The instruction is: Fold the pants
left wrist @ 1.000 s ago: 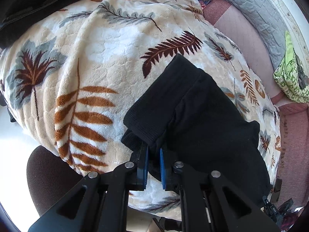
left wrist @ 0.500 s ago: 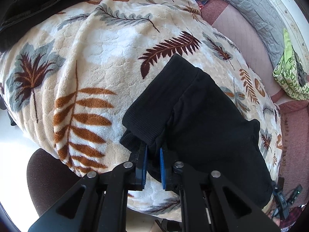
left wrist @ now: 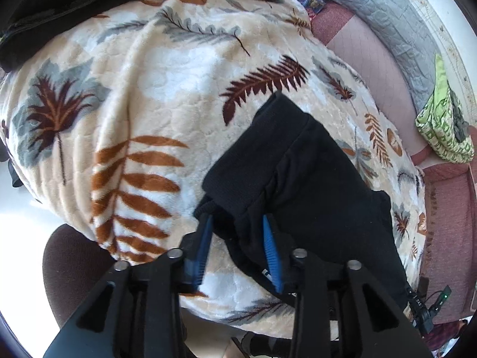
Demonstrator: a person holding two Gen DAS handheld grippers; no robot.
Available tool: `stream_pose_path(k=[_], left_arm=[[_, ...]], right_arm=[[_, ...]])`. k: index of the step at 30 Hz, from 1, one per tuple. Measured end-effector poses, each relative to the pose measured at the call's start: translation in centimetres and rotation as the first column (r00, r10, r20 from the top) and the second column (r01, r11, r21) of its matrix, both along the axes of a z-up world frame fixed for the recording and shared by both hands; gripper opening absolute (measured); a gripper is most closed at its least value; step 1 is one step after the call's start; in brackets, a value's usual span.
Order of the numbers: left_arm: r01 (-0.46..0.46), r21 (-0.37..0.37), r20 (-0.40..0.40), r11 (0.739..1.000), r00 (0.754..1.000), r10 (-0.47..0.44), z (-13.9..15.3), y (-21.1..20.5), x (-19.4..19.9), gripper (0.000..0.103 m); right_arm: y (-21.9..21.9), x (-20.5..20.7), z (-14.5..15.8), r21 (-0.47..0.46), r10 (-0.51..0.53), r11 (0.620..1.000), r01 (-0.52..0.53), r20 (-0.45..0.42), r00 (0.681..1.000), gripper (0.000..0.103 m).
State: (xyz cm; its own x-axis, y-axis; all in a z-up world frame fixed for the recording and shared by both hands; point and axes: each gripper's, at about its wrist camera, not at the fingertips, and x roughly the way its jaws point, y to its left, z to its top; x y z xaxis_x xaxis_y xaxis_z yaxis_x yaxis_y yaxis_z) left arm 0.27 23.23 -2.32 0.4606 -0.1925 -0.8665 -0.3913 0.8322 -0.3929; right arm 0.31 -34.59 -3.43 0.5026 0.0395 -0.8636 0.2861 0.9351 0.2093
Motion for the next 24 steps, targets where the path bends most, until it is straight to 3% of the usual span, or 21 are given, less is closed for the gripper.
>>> stream_pose_path(k=[2, 3, 4, 6, 10, 14, 16, 18, 20, 24], left_arm=[[-0.003, 0.014, 0.023, 1.0, 1.0, 0.002, 0.9, 0.5, -0.7, 0.039], [-0.012, 0.025, 0.033, 1.0, 0.999, 0.012, 1.3, 0.8, -1.0, 0.04], [-0.02, 0.039, 0.048, 0.999, 0.999, 0.018, 1.8, 0.9, -1.3, 0.04], [-0.016, 0.051, 0.076, 0.999, 0.997, 0.012, 2.7, 0.8, -1.5, 0.041], [0.071, 0.054, 0.125, 0.996, 0.989, -0.077, 3.7, -1.4, -0.1, 0.041], [0.188, 0.092, 0.138, 0.978, 0.97, -0.199, 3.4, -4.8, 2.7, 0.042], [0.21, 0.098, 0.121, 0.973, 0.968, -0.222, 2.0, -5.5, 4.1, 0.043], [0.17, 0.066, 0.045, 0.983, 0.984, -0.173, -0.3, -4.7, 4.6, 0.042], [0.142, -0.009, 0.073, 0.99, 0.987, -0.141, -1.6, -3.5, 4.1, 0.042], [0.17, 0.036, 0.104, 0.985, 0.979, -0.173, -1.6, -3.9, 3.5, 0.042]], right_arm=[[-0.1, 0.0, -0.2, -0.014, 0.001, 1.0, -0.001, -0.012, 1.0, 0.008], [-0.1, 0.0, -0.2, -0.034, -0.003, 0.999, 0.002, -0.024, 1.0, 0.019], [-0.4, 0.0, -0.3, -0.058, -0.015, 0.998, 0.013, -0.04, 0.999, 0.04], [-1.4, -0.6, -0.2, -0.07, -0.065, 0.996, 0.061, -0.047, 0.997, 0.056], [-4.3, -2.6, 1.8, 0.003, -0.215, 0.977, 0.215, 0.026, 0.976, 0.057], [-4.1, -3.0, 4.8, 0.001, -0.256, 0.966, 0.257, 0.106, 0.961, 0.057], [-2.6, -2.0, 6.3, 0.012, -0.203, 0.979, 0.203, 0.135, 0.97, 0.057], [-0.7, -0.7, 7.1, 0.031, -0.129, 0.992, 0.126, 0.144, 0.981, 0.057], [2.0, 1.2, 7.7, 0.068, -0.029, 0.998, 0.019, 0.152, 0.988, 0.057], [9.0, 6.0, 7.7, 0.133, 0.194, 0.968, -0.213, 0.148, 0.97, 0.056]])
